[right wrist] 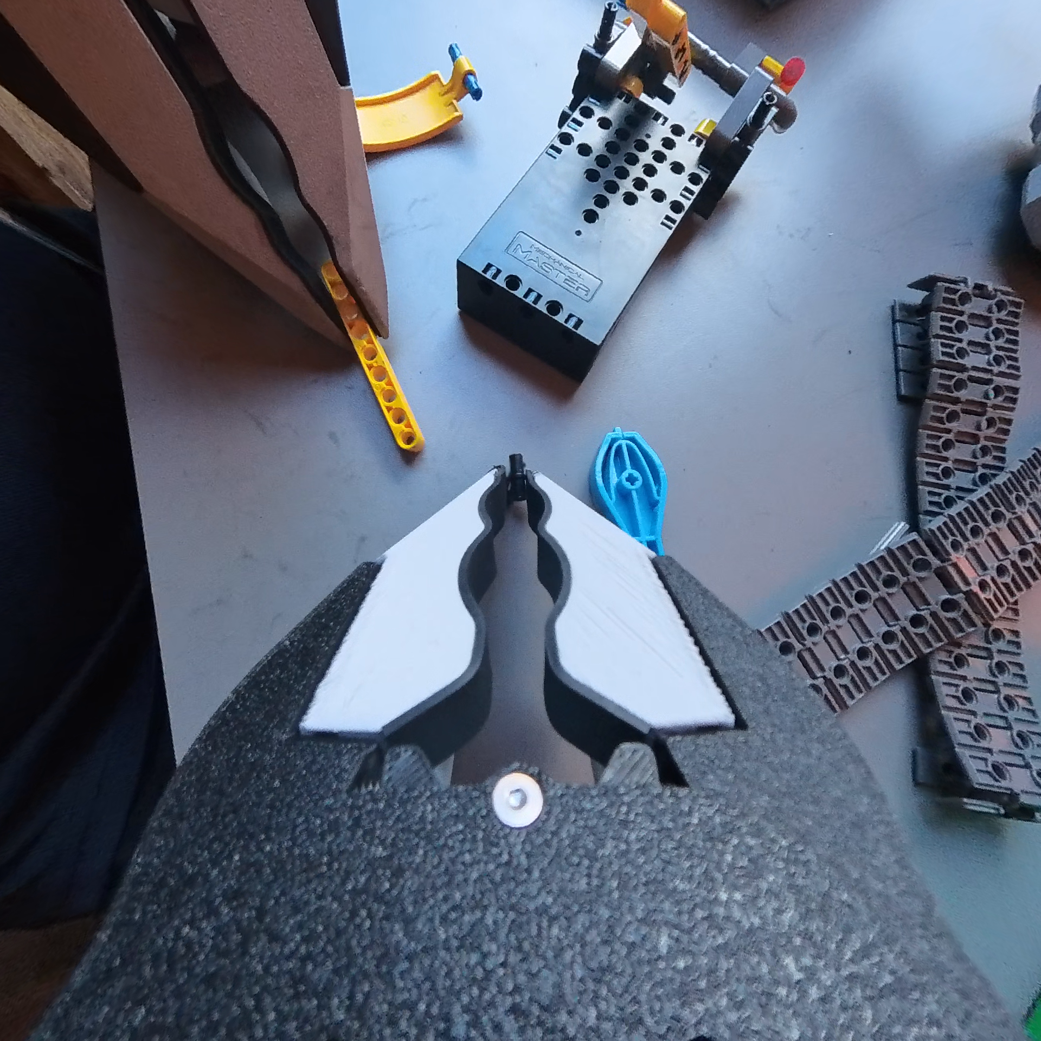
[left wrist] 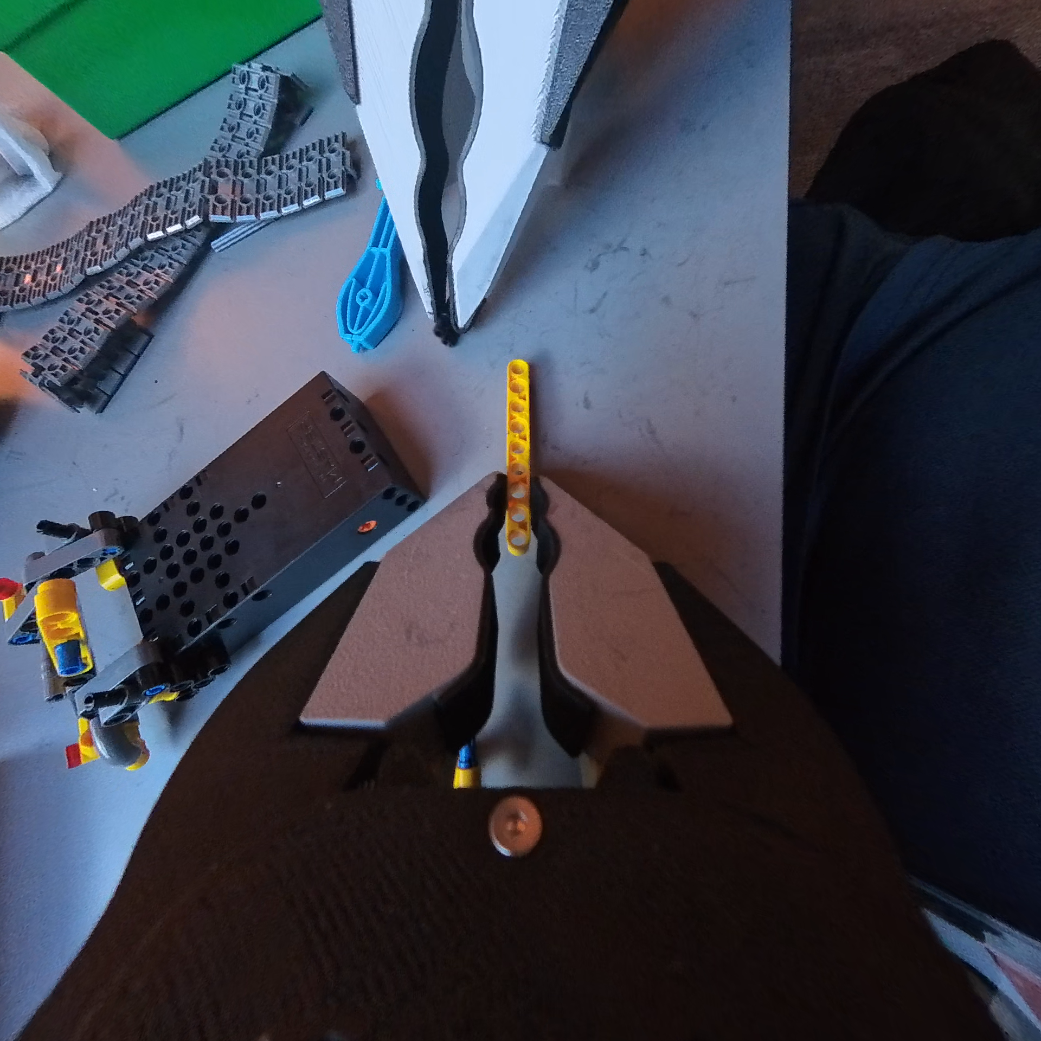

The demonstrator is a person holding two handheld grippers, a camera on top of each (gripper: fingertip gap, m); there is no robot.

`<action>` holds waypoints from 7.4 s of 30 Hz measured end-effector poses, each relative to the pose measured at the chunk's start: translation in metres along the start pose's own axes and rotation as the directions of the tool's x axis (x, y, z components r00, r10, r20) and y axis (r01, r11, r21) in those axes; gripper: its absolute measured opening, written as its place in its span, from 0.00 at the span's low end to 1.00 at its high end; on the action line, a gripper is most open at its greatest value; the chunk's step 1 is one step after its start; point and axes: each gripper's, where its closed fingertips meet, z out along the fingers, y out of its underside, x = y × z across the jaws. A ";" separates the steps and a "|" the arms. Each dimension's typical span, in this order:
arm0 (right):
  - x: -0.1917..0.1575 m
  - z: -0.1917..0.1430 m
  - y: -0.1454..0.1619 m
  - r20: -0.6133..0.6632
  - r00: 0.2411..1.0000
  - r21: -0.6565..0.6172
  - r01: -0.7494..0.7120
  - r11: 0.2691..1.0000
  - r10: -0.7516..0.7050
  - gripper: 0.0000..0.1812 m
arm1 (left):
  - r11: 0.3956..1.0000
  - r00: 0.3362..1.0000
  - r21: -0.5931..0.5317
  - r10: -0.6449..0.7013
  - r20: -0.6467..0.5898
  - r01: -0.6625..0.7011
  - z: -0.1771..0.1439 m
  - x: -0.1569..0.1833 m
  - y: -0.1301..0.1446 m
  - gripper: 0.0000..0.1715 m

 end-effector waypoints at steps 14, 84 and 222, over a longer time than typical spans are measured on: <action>0.003 0.002 0.005 0.018 1.000 -0.005 -0.020 1.000 0.020 0.03 | 1.000 1.000 0.001 0.002 -0.001 -0.002 0.000 0.000 0.000 0.03; -0.055 0.000 -0.093 0.161 0.960 0.445 0.137 0.885 -0.229 0.15 | 0.967 0.984 0.254 -0.030 0.173 -0.015 -0.046 -0.011 -0.017 0.03; -0.074 0.080 -0.108 -0.145 0.880 0.156 0.472 0.867 -0.453 0.01 | 0.995 0.996 0.079 -0.058 -0.070 0.064 -0.072 -0.016 0.056 0.12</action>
